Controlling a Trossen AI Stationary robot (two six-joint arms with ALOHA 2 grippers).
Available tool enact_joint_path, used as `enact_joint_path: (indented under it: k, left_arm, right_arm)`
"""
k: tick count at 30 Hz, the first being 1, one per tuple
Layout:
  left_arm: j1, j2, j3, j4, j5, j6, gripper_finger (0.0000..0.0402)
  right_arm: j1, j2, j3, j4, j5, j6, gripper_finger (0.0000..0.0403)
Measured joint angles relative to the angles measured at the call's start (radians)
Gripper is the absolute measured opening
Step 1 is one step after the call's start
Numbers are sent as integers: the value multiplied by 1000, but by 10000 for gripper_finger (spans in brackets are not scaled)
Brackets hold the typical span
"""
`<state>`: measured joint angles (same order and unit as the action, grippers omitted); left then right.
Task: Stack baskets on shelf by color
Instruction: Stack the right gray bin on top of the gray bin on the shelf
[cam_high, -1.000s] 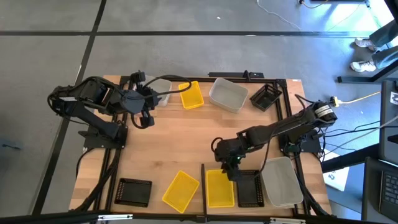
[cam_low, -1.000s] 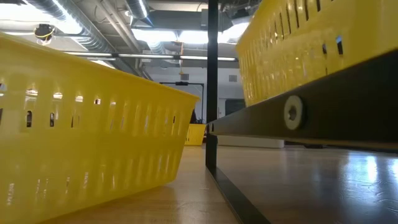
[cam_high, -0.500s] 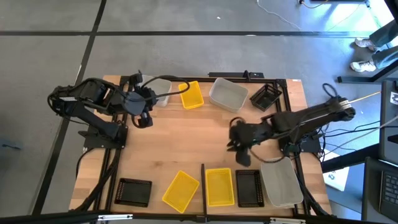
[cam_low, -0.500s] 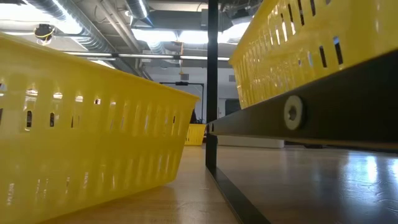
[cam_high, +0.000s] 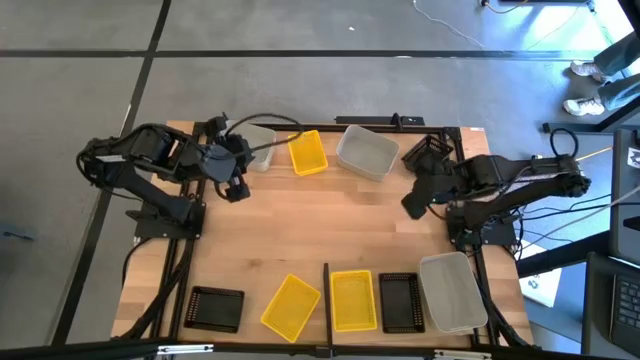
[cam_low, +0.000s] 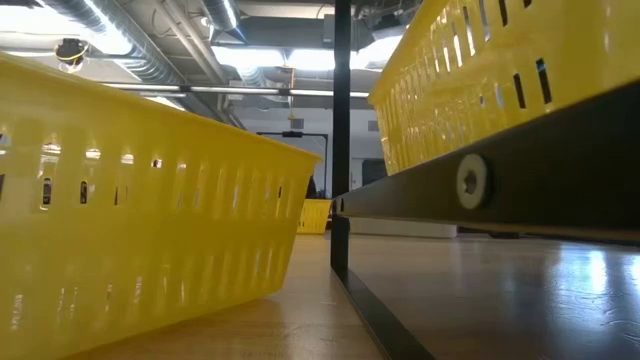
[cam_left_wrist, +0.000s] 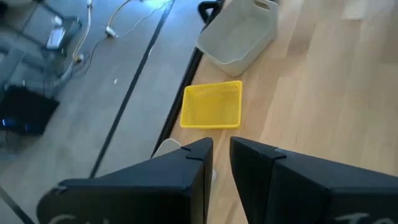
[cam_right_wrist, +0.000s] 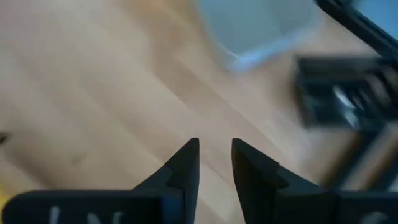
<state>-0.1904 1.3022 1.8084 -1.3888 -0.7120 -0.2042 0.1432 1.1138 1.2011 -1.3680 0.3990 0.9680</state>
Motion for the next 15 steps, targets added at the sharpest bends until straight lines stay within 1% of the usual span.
enact_joint_path:
  k: [3,5,6,8,12,15]
  left_arm:
    - [20,0,0,-1,0,-57,47]
    - [38,0,0,-1,0,-87,47]
    - [48,0,0,-1,0,-99,47]
    - [69,0,0,-2,0,-107,47]
    - [105,0,-1,-1,0,-108,47]
    - [127,13,-1,-2,-1,-108,47]
  right_arm:
    - [-58,-3,0,-88,0,44,91]
    - [-97,-4,0,-95,-2,-13,91]
    - [-117,-4,0,-89,-9,-66,91]
    - [-156,-3,0,-57,-45,-214,91]
    - [-239,-2,0,34,-141,-587,91]
    - [-298,7,0,95,-191,-869,91]
